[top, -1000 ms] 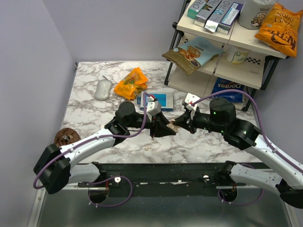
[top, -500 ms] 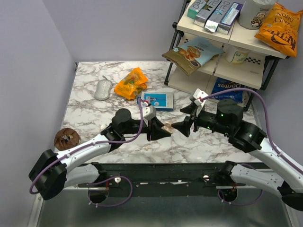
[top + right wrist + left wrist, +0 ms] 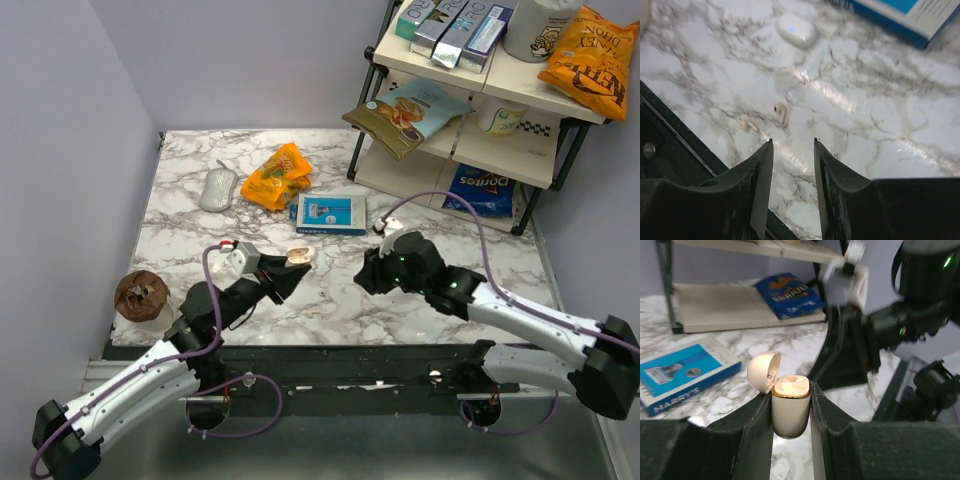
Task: Insert the wireless bluetooth earbuds into the charging case
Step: Pick up the earbud from the center of the board.
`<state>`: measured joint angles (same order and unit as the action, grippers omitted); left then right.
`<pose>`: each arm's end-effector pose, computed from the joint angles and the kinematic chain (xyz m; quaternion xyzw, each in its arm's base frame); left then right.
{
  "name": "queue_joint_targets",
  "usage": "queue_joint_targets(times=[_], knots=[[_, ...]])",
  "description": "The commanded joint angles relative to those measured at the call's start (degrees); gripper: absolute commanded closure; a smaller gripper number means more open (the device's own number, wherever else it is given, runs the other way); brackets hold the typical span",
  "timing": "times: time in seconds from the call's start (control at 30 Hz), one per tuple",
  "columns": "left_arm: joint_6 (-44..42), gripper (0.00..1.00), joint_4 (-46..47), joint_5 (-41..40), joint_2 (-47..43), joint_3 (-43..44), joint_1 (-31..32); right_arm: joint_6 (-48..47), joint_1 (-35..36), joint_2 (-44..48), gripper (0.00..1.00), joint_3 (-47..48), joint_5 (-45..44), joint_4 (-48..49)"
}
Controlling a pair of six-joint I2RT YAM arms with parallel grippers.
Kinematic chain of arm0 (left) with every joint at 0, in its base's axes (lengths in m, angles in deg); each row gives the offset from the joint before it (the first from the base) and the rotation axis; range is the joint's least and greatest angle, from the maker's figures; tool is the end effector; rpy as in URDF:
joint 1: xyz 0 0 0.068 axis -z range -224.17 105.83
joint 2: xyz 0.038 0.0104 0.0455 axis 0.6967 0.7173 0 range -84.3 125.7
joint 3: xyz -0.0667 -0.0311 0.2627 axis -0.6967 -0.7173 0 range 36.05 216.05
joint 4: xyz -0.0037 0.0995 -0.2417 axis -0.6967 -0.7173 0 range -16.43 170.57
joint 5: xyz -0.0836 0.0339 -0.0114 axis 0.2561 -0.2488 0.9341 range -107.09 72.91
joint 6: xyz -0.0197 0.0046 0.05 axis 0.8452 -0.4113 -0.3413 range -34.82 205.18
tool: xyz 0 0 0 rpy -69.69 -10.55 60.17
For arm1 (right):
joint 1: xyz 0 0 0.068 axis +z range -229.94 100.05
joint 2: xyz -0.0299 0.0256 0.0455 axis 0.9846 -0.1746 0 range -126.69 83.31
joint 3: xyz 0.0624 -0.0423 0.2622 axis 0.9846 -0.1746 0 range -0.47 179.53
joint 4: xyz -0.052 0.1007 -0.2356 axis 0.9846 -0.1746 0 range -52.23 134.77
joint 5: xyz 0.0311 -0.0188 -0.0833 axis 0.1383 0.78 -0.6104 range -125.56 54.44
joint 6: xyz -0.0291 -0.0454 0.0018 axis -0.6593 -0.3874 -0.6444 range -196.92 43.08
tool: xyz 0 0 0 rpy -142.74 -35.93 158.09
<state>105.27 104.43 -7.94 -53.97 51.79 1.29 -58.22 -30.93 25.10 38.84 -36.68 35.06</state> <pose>0.1027 -0.1123 0.2608 0.2010 0.6165 -0.4545 0.6106 0.1503 0.1719 0.2628 -0.2200 0.8312 0.2774 0.4286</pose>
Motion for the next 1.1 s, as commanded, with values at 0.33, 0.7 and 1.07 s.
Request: queue_joint_targets(times=[0.33, 0.7, 1.07], knots=[[0.82, 1.0, -9.27, -17.66, -5.36, 0.25, 0.87, 1.96, 0.29, -21.67, 0.38, 4.63, 10.96, 7.96], [4.25, 1.0, -11.2, -22.15, -10.11, -2.83, 1.13, 1.6, 1.17, -33.89, 0.43, 14.92, 9.56, 1.72], [4.07, 1.0, -11.81, -22.68, -10.81, -2.74, 1.39, 1.43, 3.02, -39.51, 0.45, 18.16, 9.13, 0.31]])
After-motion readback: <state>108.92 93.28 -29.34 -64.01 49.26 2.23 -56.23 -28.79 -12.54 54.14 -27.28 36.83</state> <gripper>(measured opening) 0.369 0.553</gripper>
